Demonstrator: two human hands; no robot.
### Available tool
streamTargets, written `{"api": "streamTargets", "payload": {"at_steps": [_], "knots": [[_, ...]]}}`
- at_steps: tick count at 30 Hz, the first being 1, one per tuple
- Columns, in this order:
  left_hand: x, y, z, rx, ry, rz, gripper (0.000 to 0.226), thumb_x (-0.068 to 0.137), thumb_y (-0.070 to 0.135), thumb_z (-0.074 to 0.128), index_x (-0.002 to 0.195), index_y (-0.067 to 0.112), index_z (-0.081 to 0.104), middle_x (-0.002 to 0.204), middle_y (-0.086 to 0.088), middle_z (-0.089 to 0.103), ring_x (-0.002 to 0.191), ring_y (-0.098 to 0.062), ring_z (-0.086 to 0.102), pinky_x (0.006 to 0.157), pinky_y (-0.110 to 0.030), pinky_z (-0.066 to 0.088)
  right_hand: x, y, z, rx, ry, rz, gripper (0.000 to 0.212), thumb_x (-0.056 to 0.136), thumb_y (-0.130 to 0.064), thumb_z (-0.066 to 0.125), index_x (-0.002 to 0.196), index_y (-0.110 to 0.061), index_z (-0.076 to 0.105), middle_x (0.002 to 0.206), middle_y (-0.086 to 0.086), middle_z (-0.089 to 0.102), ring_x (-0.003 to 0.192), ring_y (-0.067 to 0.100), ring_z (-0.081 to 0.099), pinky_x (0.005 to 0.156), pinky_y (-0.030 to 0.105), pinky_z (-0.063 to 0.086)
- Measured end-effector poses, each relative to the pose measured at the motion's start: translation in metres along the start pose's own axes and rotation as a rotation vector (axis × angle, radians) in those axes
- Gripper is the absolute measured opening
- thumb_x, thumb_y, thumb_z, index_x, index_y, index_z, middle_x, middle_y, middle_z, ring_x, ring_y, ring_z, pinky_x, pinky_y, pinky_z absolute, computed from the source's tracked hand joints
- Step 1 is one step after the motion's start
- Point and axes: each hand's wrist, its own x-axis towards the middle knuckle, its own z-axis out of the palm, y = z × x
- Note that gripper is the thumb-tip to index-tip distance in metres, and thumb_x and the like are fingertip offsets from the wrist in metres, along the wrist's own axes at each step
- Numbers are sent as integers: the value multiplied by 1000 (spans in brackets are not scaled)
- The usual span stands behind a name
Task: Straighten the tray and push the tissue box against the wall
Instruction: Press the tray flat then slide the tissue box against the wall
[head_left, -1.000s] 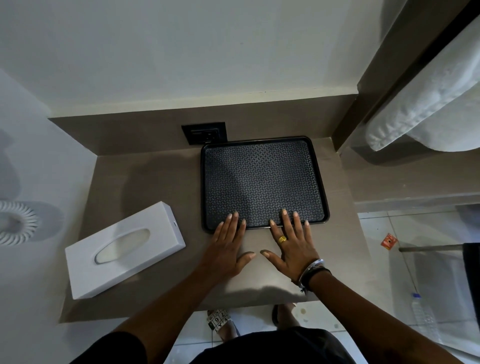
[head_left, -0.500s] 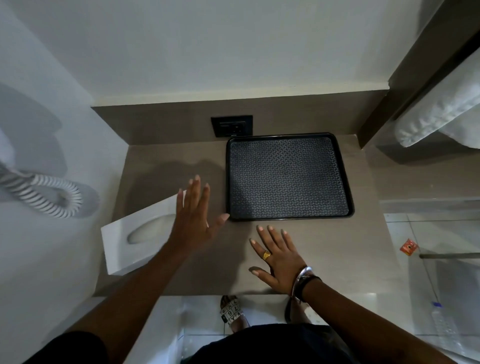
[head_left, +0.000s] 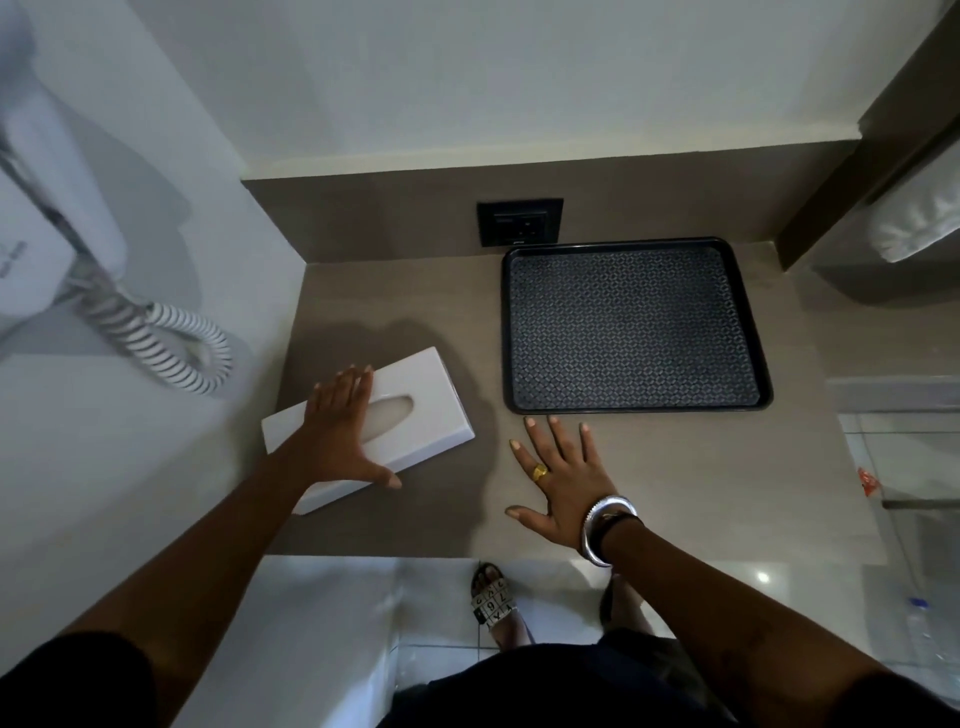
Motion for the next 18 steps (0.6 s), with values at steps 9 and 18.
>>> {"api": "streamTargets", "payload": {"at_steps": [9, 18], "knots": [[2, 8, -5, 21, 101, -63, 147, 47, 78, 79, 156, 20, -2, 164, -10, 17, 149, -35, 24, 122, -52, 21, 1, 0, 1, -10, 2, 8, 89, 80, -79, 34, 151, -26, 27, 161, 9, 21, 146, 37, 17, 114, 65, 13], [39, 13, -44, -338, 337, -527, 145, 52, 70, 84, 157, 18, -1, 161, -23, 20, 148, -45, 22, 119, -62, 19, 3, 3, 7, 24, 7, 18, 91, 78, -84, 30, 151, -29, 25, 162, 5, 18, 147, 35, 14, 115, 62, 12]]}}
